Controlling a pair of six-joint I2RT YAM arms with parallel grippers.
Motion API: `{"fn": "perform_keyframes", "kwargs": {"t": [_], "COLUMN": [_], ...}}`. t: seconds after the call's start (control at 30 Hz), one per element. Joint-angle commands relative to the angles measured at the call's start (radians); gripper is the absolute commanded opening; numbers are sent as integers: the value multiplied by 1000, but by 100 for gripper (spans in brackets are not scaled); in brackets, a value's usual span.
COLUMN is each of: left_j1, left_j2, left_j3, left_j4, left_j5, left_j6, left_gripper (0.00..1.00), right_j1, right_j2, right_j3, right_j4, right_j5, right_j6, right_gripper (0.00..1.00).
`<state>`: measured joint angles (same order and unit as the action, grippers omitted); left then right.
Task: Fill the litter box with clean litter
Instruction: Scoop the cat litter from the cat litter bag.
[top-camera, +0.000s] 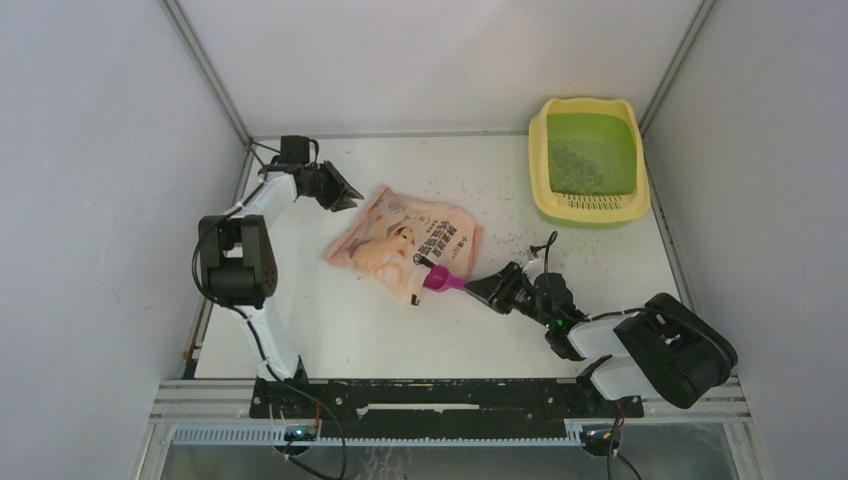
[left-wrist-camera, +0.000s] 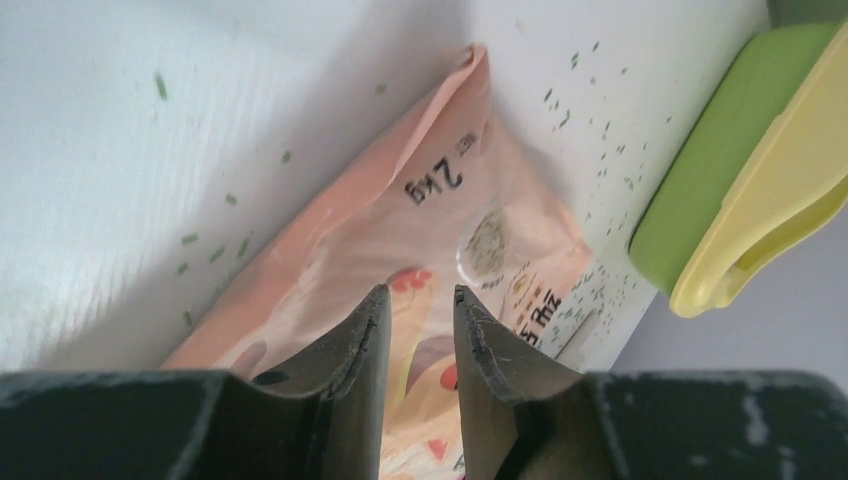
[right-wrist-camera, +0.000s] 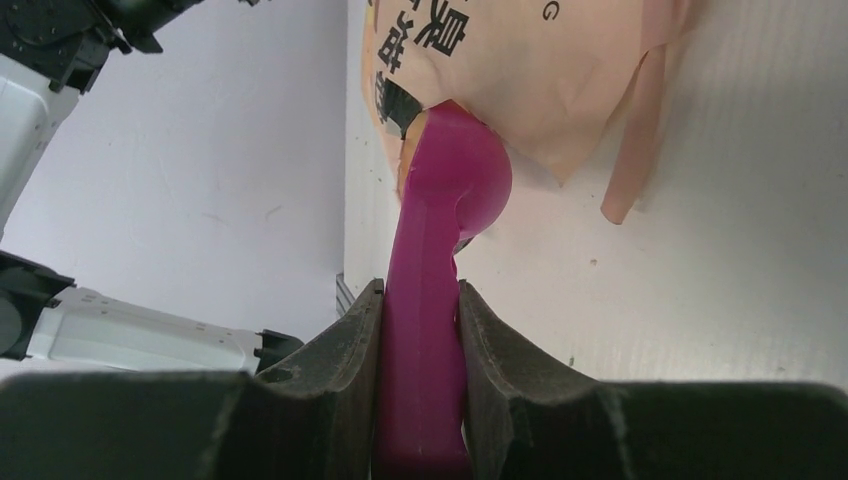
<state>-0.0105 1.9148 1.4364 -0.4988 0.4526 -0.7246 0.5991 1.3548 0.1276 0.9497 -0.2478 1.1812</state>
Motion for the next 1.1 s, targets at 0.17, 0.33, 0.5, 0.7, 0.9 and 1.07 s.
{"fn": "perform_keyframes", "kwargs": {"t": [0.17,0.33,0.5,0.7,0.9,1.07], "left_j1": [7,7,7,0,-36,-89], "left_j2": [187,260,262,273,255,254], "left_j3": [296,365,291,221,183,177], "left_j4": [-135,-206,-200,-182,-185,-212], "left_j5": [-176,-234,-267,-225,-208,-197], "left_j6": [42,69,95,120,129,163], "left_gripper": [32,32,32,29,28,26], "right_j1": [29,30,28,28,25,18], "right_j2": [-52,-32,61,164,218,268], "right_j3": [161,285,338,411,528,647], "right_j4": [-101,-286,-309,-344,-511,-684], "right_j5": [40,66,71,65,81,60], "right_j6": [-32,-58,-53,-64,-97,-139], "right_gripper": [0,0,0,0,0,0]}}
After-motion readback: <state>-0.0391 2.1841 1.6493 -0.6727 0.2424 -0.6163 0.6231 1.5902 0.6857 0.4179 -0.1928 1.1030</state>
